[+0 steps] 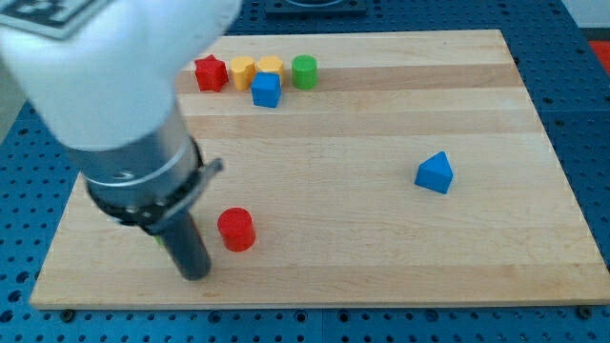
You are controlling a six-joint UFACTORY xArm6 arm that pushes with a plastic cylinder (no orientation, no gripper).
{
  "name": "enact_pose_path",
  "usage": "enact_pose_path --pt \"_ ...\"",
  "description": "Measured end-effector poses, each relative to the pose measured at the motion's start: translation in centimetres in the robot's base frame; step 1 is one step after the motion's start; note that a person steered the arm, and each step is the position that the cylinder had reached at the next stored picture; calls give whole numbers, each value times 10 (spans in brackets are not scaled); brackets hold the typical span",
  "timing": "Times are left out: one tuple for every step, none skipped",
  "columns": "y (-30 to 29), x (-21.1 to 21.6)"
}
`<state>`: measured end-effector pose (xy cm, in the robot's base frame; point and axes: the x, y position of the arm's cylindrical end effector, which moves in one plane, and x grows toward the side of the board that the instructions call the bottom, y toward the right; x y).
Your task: Move the red circle below to the blue cube
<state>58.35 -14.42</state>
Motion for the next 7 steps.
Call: enact_pose_path --pt "18 -24" --pt "67 -27" --pt "77 -23" --pt "90 -10" --pt "120 -11" --pt "118 -45" --pt "93 -76"
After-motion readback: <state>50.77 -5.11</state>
